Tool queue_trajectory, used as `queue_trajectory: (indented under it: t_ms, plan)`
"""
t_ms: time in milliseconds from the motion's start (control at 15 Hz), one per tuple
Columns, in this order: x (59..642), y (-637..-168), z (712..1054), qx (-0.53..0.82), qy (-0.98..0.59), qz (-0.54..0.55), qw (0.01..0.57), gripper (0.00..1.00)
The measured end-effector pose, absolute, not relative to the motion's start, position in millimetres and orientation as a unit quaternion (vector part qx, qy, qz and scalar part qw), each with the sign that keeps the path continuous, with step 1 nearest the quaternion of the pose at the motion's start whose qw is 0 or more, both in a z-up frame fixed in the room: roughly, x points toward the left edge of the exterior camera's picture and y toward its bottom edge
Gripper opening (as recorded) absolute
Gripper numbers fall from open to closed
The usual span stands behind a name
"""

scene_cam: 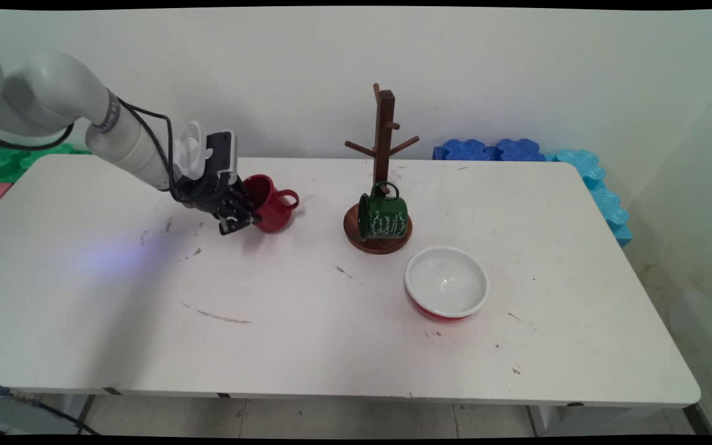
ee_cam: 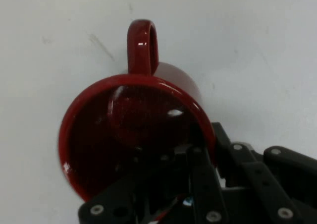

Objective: Place the picked object on the table

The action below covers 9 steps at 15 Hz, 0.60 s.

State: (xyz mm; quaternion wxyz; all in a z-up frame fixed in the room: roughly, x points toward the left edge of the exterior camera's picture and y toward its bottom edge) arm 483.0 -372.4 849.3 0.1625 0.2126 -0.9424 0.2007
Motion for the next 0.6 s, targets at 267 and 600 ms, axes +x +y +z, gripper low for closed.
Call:
queue_trajectory:
  t_ms: [267, 600]
  plan:
    - [482.6, -374.8, 840.9, 0.207, -0.945, 0.199, 0.156, 1.0]
    - [480.5, -377.5, 835.4, 0.199, -0.947, 0.201, 0.154, 1.0]
